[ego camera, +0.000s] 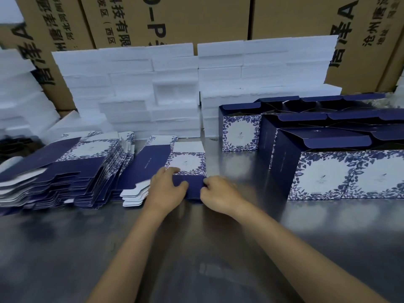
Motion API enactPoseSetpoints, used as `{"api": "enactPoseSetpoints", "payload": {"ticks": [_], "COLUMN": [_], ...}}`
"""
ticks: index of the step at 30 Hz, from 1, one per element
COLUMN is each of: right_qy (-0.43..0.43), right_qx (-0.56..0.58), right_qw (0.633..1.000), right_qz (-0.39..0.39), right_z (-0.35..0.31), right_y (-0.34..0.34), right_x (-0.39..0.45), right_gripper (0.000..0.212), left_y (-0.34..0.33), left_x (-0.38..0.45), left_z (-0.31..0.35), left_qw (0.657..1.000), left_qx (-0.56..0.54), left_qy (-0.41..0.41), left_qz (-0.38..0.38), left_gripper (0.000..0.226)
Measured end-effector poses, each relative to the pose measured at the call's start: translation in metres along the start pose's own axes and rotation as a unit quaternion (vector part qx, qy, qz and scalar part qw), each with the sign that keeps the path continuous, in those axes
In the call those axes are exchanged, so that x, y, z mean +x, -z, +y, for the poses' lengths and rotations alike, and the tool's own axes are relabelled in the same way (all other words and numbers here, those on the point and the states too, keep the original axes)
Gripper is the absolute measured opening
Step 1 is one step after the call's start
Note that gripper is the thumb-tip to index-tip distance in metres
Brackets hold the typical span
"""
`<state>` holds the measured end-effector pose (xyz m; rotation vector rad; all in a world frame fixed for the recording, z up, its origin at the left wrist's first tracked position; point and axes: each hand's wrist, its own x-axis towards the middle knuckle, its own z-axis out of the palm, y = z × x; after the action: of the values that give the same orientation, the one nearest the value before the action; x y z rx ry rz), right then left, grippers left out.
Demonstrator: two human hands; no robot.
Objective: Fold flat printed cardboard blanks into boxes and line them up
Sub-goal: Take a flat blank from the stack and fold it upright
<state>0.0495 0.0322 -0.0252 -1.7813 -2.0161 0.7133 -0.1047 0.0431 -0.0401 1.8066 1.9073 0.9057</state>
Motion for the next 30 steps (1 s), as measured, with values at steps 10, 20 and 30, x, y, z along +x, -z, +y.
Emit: {"api": "enactPoseSetpoints", "payload": {"ticks": [10,20,30], "right_qy": [0.037,-0.003,-0.087], "right_qx": [0.114,0.676,0.731], "right_qw": [0.993,0.734,0.676], "right_qz": [0.023,0.056,-0.022], "right_z": [-0.002,-0.002,0.005], "right_y": [-0.017,-0.004,0.014], "right_x": [-0.011,-0.009,-0.011], "right_gripper": [0.049,0.043,0.027], "left_y": [0.015,0.033,0.028], "left_x": [-0.018,-0.016,-0.047], "left_z": [-0.007,0.006,0.057], "left_qw": [0.998,0.965,0.972], "left_qx": [-0.034,-0.244,-0.135], "left_qy": [-0.048,0.009,-0.121], "left_qz": [-0.024,0.100,0.151], "left_gripper": [0.063,0.047,0.053]}}
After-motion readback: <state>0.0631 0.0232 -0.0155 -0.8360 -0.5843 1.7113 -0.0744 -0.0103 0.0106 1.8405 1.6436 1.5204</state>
